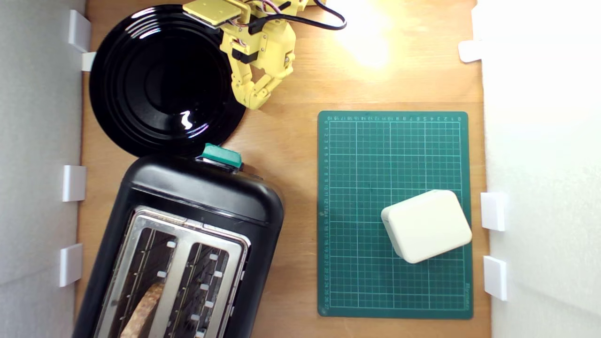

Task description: Start toaster

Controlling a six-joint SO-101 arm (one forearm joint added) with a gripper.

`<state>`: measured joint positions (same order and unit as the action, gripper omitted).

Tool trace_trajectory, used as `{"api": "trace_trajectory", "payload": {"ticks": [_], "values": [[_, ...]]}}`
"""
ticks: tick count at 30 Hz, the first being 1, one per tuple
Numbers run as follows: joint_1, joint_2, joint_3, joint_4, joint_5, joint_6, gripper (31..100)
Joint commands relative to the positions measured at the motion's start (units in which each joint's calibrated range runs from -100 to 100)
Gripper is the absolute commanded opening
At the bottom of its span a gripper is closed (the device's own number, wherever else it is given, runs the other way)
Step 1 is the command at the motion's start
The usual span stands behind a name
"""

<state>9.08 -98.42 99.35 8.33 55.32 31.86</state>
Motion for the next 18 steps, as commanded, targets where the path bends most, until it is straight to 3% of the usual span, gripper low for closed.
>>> {"api": "trace_trajectory", "payload": {"ticks": [1,18], "values": [[0.5,-1.0,0.5,0.1,0.6,-0.2,31.4],[0.9,-0.9,0.4,0.7,0.5,0.2,31.4]]}}
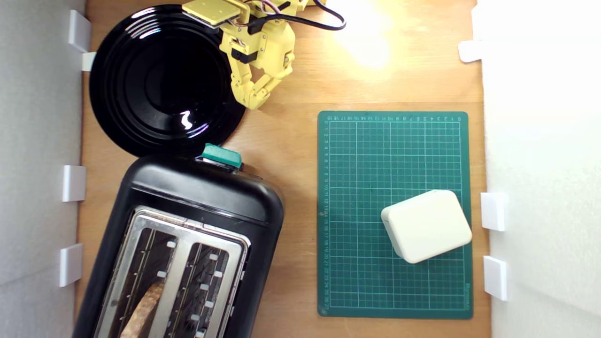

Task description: Start toaster

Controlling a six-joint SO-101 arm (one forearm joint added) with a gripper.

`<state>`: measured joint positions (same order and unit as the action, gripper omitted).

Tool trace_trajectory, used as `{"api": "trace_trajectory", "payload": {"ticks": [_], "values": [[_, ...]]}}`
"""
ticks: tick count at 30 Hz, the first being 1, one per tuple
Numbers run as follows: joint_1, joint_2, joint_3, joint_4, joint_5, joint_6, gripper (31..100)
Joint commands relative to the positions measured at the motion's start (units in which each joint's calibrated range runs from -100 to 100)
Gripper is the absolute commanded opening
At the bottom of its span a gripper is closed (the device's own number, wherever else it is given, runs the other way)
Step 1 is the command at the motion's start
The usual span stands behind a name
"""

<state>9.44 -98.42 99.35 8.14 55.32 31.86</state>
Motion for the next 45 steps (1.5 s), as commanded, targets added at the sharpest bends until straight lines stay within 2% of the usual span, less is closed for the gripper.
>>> {"api": "trace_trajectory", "payload": {"ticks": [1,5,10,26,32,39,45], "values": [[1.0,-0.9,0.4,1.0,0.5,0.2,31.4],[1.4,-0.3,0.0,1.2,0.4,0.7,31.4],[2.7,1.8,-2.0,1.0,0.4,5.1,31.4],[3.8,21.1,-29.3,1.1,0.1,12.4,31.4],[3.7,30.9,-42.4,0.9,-1.1,12.9,31.4],[3.8,45.1,-55.2,1.1,-8.0,12.6,31.4],[3.7,52.4,-64.6,1.1,-8.4,12.5,31.4]]}}
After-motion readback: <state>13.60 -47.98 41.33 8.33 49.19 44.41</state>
